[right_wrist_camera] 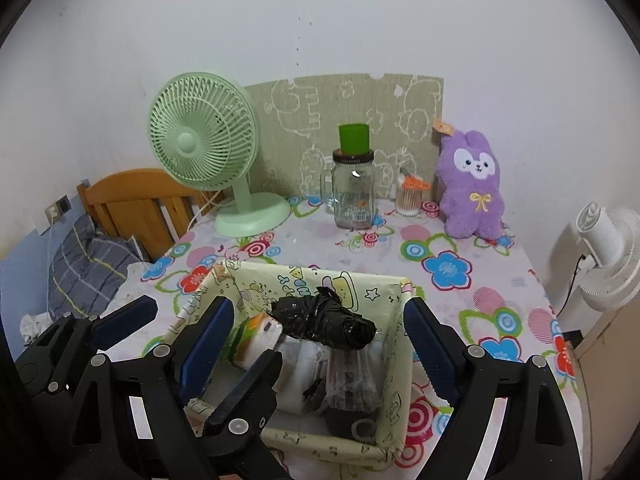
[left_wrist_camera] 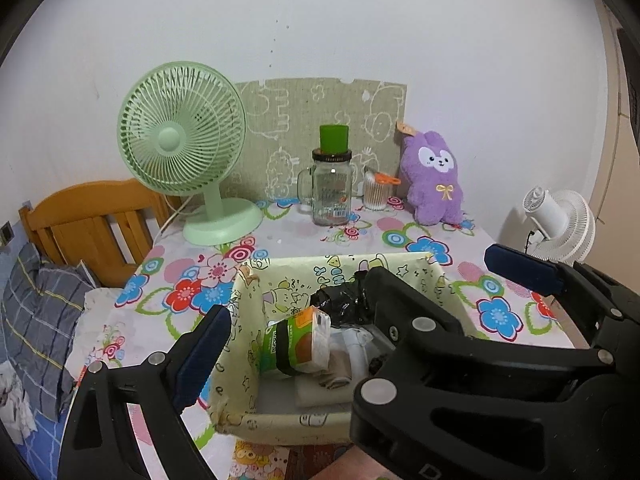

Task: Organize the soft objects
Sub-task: 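Release the green tissue pack into the box with the left tool while the right tool drops the black bag, then withdraw both tools from the box toward the pink packet and yellow tissue pack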

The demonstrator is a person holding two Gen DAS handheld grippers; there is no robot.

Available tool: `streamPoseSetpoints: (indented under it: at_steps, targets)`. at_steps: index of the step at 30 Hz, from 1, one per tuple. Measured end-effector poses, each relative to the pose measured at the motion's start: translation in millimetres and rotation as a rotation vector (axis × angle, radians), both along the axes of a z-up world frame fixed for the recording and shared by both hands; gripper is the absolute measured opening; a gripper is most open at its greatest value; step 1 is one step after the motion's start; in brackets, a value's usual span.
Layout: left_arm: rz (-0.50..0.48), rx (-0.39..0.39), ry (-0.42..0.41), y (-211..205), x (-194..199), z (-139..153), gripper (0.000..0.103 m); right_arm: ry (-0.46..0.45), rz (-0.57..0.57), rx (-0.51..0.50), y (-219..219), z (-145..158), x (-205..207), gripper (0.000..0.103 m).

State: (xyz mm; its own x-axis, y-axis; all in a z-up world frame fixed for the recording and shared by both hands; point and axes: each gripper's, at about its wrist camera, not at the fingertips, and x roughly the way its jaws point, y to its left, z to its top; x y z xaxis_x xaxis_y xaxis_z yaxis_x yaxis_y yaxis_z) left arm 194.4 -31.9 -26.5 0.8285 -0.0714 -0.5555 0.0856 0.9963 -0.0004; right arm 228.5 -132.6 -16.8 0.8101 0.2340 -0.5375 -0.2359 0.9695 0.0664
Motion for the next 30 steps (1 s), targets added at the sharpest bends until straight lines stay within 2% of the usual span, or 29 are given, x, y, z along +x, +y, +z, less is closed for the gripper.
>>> streamPoseSetpoints:
  at_steps: [11, 14, 22, 30]
  targets:
    - [-0.011, 0.016, -0.053, -4, -28, 19, 0.097, -0.053, -0.007, -0.007, -2, 22, -32, 0.090]
    - [-0.013, 0.025, -0.061, -5, -34, 21, 0.099, -0.061, -0.012, -0.013, -4, 26, -40, 0.093]
    - [-0.010, 0.080, -0.100, -8, -57, 27, 0.100, -0.056, 0.005, -0.001, -6, 30, -60, 0.096]
    - [-0.026, 0.057, -0.106, -7, -75, 32, 0.101, -0.099, -0.028, -0.020, -6, 39, -88, 0.098]
